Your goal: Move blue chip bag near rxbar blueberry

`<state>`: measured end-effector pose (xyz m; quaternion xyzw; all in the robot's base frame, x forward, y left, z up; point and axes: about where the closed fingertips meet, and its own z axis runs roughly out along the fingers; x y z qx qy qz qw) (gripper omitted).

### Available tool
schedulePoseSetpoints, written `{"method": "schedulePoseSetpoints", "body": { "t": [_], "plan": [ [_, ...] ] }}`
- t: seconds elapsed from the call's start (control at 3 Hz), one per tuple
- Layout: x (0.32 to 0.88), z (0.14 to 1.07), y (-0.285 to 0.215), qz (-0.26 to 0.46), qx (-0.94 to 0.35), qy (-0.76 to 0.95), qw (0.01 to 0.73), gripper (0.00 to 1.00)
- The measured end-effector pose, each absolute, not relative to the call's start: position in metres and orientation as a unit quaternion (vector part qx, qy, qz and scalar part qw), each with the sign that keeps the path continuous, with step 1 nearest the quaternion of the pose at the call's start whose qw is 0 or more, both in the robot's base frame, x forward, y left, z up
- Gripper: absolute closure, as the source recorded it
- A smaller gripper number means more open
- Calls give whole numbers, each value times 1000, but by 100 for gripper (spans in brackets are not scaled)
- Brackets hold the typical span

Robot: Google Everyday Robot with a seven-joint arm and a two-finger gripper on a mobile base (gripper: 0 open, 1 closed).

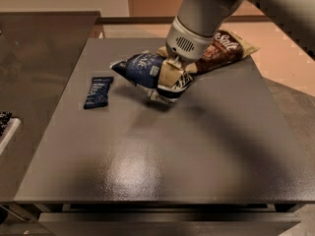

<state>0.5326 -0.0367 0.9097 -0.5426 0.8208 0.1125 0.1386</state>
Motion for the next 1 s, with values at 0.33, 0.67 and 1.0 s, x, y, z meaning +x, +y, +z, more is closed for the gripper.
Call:
{"method": "schedulePoseSetpoints", "body": {
  "t": [0.33, 0.67, 1.0],
  "plan": [
    [541, 902, -3, 120, -573, 799, 138, 82],
    [546, 891, 21, 123, -592, 785, 134, 59],
    [555, 882, 37, 125, -598, 781, 130, 36]
  ]
}}
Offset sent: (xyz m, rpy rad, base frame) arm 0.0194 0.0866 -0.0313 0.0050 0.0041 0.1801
